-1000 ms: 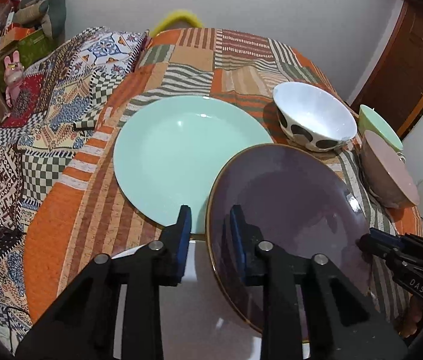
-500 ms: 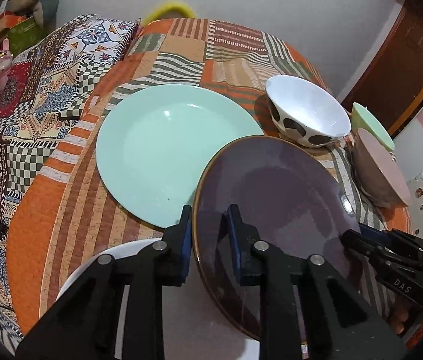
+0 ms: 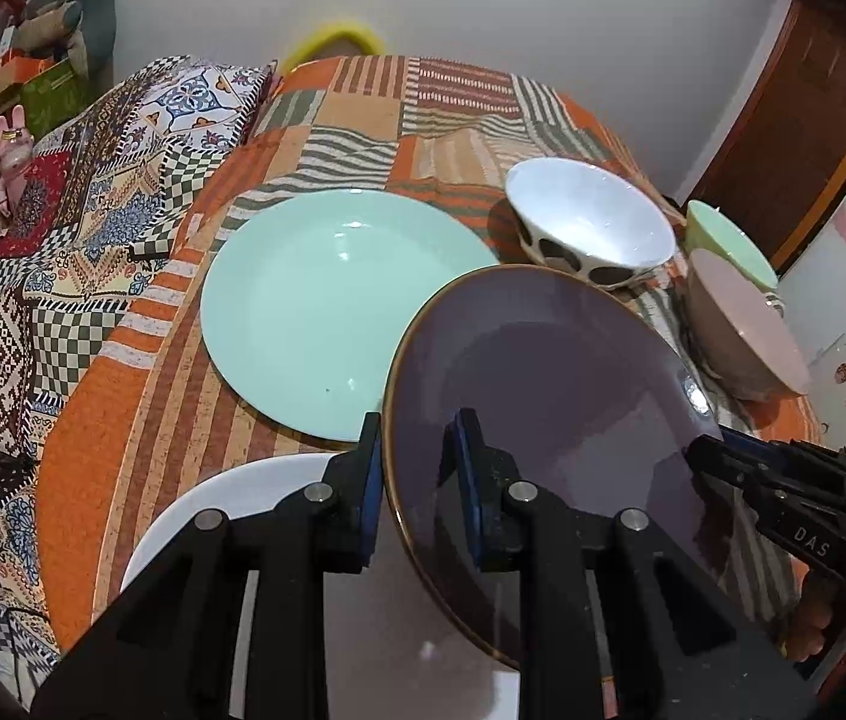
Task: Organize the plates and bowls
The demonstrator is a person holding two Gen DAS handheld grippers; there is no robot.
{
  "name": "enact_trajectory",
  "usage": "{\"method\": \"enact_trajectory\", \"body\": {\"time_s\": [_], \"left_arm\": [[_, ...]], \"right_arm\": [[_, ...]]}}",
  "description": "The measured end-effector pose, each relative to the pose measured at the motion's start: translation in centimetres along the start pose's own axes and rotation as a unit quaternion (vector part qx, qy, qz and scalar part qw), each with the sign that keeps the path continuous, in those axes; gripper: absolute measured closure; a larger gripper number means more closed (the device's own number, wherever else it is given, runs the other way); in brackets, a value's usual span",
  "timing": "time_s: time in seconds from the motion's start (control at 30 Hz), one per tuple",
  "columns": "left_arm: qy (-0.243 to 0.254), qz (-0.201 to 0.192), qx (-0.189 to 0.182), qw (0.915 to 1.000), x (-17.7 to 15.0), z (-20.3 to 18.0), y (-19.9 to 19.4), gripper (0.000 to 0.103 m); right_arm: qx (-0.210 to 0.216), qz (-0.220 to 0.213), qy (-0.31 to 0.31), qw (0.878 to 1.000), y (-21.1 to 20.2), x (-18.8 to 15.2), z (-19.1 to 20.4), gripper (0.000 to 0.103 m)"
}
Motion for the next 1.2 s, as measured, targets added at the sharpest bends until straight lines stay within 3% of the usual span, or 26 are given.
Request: {"method": "enact_trajectory", "body": {"time_s": [0.8, 1.2], "left_arm": [[0.018, -0.019, -0.031, 0.9992, -2.8, -5.6, -7.3, 0.081], [0.045, -0.004, -0.036, 0.9983, -4.4, -9.1, -8.0, 0.081]], "right_arm": [[0.006, -0.041, 0.017, 0.999, -7.2, -1.8, -1.2, 0.080], [0.000, -0.039, 0.039, 0.998, -8.4, -3.9, -3.4, 0.080]]}}
Point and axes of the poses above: each gripper's, at about its wrist camera, not at the fingertips, and y roughly the way its jaws point, z to its left, x to its top, the point moved 7 cm from there along y, roughly the way its jaws point, and after that the axes turned 4 degrees about y, right-handed, at the moved point
